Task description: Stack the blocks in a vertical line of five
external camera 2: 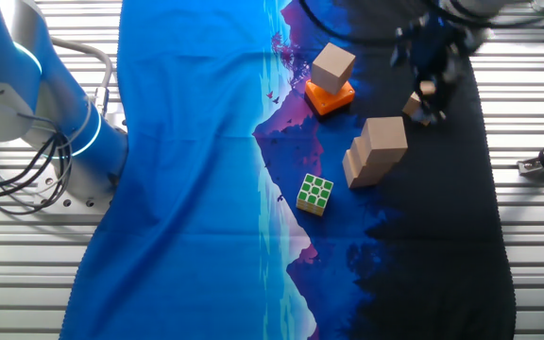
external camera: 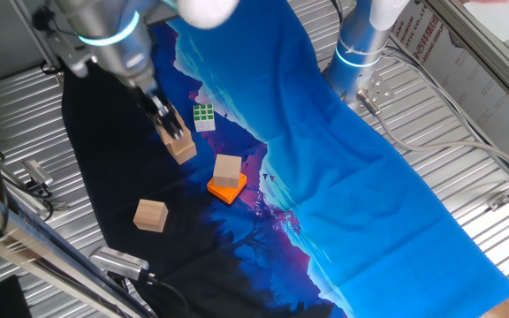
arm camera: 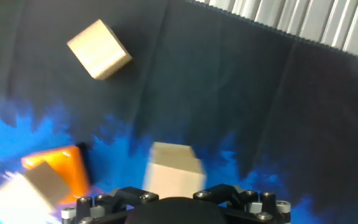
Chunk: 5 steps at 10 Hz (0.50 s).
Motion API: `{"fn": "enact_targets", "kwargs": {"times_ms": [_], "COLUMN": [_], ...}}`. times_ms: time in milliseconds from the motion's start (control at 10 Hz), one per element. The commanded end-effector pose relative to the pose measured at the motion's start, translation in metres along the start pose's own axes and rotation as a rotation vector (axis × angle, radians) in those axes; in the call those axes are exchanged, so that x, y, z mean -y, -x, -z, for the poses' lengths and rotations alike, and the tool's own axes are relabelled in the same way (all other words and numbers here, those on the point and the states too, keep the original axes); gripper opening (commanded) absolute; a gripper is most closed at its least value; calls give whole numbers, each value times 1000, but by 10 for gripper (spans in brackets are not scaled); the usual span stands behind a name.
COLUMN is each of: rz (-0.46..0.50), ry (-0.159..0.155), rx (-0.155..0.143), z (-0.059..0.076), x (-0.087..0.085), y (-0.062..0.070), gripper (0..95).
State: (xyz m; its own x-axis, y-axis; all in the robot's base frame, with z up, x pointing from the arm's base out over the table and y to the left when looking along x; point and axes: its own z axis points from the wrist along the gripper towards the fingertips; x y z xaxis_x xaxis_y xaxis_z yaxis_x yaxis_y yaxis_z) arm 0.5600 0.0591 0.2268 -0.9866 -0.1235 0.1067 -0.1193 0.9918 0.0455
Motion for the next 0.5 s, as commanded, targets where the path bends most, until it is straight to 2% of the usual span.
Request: {"fn": "enact_targets", "kwargs": {"times_ms": [100, 200, 300, 400, 500], "rz": [-233, -279, -330, -365, -366], "ry": [93, 114, 146, 178, 173], "rx": [55, 68, 84, 83, 88], "z": [-7, -10, -18, -25, -37], "x": [-78, -94, -106, -111, -118], "y": [-26, -34, -36, -34, -30], "gripper": [760, 760, 760, 760, 760]}}
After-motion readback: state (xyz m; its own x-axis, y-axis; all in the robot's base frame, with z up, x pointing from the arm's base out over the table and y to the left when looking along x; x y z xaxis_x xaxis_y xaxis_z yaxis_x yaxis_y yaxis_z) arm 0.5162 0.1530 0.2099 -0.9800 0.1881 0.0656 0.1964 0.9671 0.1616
